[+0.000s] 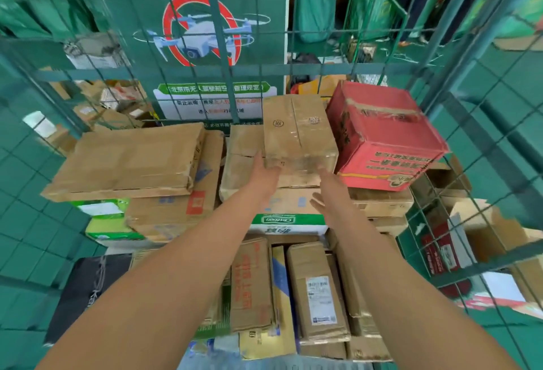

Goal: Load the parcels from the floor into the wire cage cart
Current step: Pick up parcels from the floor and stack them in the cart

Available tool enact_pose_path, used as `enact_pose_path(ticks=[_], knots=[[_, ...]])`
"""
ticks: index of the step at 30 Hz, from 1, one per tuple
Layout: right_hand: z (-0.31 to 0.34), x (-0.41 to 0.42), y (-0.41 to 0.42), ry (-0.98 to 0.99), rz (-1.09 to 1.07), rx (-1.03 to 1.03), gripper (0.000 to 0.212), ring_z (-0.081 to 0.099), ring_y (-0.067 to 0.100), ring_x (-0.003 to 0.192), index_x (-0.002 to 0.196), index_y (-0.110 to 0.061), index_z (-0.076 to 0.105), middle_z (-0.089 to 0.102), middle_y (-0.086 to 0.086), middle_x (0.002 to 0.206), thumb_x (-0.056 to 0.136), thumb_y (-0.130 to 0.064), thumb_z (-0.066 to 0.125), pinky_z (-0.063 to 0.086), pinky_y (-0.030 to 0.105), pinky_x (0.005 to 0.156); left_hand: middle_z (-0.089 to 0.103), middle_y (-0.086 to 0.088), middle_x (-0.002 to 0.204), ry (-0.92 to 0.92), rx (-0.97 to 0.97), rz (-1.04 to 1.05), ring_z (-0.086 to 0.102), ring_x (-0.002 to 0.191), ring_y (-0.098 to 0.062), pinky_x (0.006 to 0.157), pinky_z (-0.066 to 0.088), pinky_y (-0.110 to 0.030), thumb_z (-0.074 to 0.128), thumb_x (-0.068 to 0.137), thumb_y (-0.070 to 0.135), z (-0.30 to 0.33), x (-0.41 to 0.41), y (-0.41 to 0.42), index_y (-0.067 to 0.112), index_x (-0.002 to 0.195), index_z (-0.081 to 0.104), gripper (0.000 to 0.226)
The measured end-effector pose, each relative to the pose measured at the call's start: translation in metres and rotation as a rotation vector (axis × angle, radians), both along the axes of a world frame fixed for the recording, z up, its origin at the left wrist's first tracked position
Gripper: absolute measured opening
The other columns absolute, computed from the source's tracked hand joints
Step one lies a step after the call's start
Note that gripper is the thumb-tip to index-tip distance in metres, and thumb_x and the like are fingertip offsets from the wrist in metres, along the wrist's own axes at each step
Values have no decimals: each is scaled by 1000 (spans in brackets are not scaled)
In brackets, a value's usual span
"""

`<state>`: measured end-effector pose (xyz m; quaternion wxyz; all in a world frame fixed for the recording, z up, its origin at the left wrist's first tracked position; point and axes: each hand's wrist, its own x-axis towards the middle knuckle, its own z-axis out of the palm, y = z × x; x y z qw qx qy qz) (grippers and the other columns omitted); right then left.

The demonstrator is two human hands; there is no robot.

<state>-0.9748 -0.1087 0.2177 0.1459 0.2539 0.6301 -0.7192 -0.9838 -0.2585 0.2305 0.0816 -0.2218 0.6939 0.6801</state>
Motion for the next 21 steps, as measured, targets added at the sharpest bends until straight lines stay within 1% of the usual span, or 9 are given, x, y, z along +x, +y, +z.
enact_pose_path(ticks=[3, 7, 10, 12, 13, 16, 17, 19, 21], knots=[[-1, 46, 0, -53, 47, -2, 52, 55, 25, 116, 149, -18, 45, 50, 6, 143, 104, -45, 52, 49, 37, 97, 34, 8, 161, -34, 65, -76, 42, 140, -23, 114, 41, -54, 50, 106, 18, 10, 43, -10, 45, 162, 12, 73], [6, 120, -15, -98, 85, -23, 47, 61, 23, 109, 144, -15, 51, 59, 7, 135, 105, -42, 53, 52, 35, 87, 40, 2, 155, -73, 135, -78, 45, 134, -21, 107, 48, -41, 54, 105, 23, 14, 116, -26, 29, 159, 31, 59], [24, 188, -31, -114, 142, 19, 39, 66, 24, 104, 133, -13, 58, 69, 10, 117, 105, -40, 54, 51, 36, 92, 51, -4, 139, -91, 222, -104, 51, 122, -20, 98, 48, -37, 57, 105, 22, 22, 183, -37, 26, 139, 52, 35], [30, 243, -41, -112, 154, 50, 40, 63, 38, 119, 130, -8, 62, 66, 24, 125, 106, -39, 53, 50, 42, 107, 58, -1, 129, -140, 238, -152, 58, 112, -17, 100, 49, -40, 57, 106, 25, 25, 234, -45, 28, 119, 60, 14], [31, 262, -44, -113, 179, 51, 44, 61, 38, 122, 133, -7, 61, 64, 23, 129, 106, -40, 52, 49, 40, 107, 61, 2, 122, -156, 252, -169, 60, 106, -13, 102, 48, -41, 56, 107, 25, 24, 253, -48, 29, 111, 61, 8], [26, 339, -50, -137, 194, 1, 46, 62, 21, 88, 131, 2, 60, 63, 8, 107, 106, -36, 50, 47, 29, 81, 64, 5, 117, -155, 273, -293, 63, 106, -13, 108, 48, -44, 61, 104, 31, 15, 329, -65, 28, 117, 62, 14], [22, 365, -51, -142, 192, 4, 46, 64, 19, 88, 127, 5, 61, 66, 9, 105, 105, -35, 52, 50, 30, 83, 65, 2, 119, -147, 273, -336, 64, 108, -16, 107, 50, -44, 63, 102, 33, 11, 354, -70, 27, 119, 62, 18], [14, 420, -49, -132, 178, 46, 35, 70, 21, 107, 118, -11, 69, 72, 10, 120, 101, -40, 60, 53, 39, 104, 68, 1, 118, -145, 267, -422, 66, 111, -19, 105, 51, -43, 59, 104, 33, 4, 398, -79, 28, 112, 64, 11], [13, 473, -45, -100, 155, 71, 29, 70, 19, 110, 115, -23, 69, 73, 6, 120, 97, -44, 63, 52, 39, 105, 70, 4, 119, -141, 249, -515, 66, 112, -18, 103, 50, -40, 55, 105, 32, -2, 433, -81, 28, 110, 65, 12]])
